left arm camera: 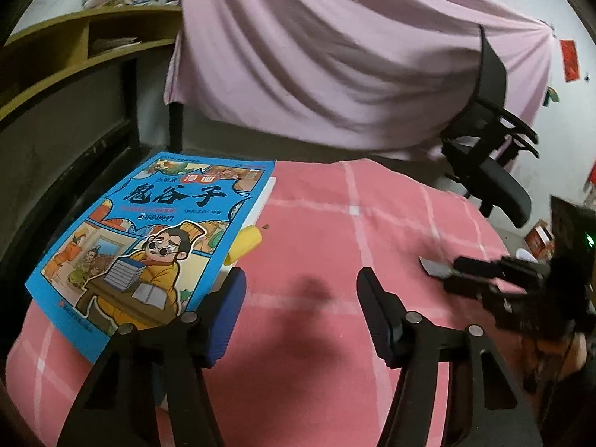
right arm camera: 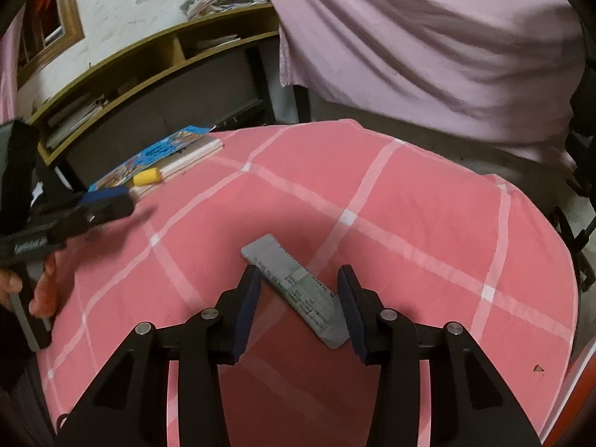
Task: Collect trash
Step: 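Grasp the yellow cylinder with the left gripper while the right grasps the white strip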
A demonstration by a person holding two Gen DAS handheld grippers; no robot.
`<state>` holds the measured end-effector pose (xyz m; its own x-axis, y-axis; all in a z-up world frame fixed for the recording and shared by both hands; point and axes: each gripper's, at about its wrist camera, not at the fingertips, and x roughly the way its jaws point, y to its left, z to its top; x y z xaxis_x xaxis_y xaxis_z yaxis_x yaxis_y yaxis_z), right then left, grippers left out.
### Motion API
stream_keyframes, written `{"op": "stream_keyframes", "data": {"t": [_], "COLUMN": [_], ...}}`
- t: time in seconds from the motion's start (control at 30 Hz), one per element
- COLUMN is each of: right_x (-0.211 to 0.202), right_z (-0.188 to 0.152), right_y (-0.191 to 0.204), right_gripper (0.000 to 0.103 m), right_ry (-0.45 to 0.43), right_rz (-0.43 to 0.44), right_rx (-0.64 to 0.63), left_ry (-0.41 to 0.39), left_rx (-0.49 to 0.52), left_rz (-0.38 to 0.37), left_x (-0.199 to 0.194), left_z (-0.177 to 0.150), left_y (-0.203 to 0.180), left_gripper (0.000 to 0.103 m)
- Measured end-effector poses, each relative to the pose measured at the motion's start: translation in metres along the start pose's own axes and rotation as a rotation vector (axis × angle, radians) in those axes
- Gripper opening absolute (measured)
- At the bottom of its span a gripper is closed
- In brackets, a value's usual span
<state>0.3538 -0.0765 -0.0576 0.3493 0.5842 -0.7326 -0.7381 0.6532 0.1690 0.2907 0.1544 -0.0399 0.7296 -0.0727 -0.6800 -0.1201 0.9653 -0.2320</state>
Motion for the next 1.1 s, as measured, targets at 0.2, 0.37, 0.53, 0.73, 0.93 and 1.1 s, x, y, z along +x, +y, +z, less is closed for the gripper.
{"op": "stream_keyframes", "data": {"t": [0.2, 0.37, 0.53, 0.73, 0.93, 1.1], "right_x": [0.0, 0.0, 0.001, -0.002, -0.003, -0.001], "right_z": [-0.001, 0.001, 0.001, -0.002, -0.003, -0.003], "right_y": [-0.004, -0.008, -0.007, -0.013, -0.015, -0.014], "right_gripper": [0.042, 0.042, 0.042, 0.041, 0.041, 0.041], "right_ry": [0.0, -0.005, -0.006, -0.009, -0.011, -0.004], "right_rz": [0.036, 0.058, 0.055, 0.06, 0.063, 0.05], "right_rx": [0.025, 0.053, 0.06, 0.09, 0.104, 0.095], "left_ry": [-0.031, -0.054, 0.006, 0.076, 0.075, 0.061], "left_rx": [-0.026, -0.021, -0.021, -0.008, -0.049, -0.12], "left_rz": [0.125, 0.192, 0.224, 0.223, 0.162, 0.153], "left_x": [0.002, 0.002, 0.018, 0.037, 0.035, 0.036], "left_z": [0.006, 0.002, 0.004, 0.004, 0.006, 0.011], "left_y": [-0.01, -0.015, -0.016, -0.02, -0.013, -0.006], "left_gripper": [0.056, 0.056, 0.056, 0.044, 0.041, 0.041]}}
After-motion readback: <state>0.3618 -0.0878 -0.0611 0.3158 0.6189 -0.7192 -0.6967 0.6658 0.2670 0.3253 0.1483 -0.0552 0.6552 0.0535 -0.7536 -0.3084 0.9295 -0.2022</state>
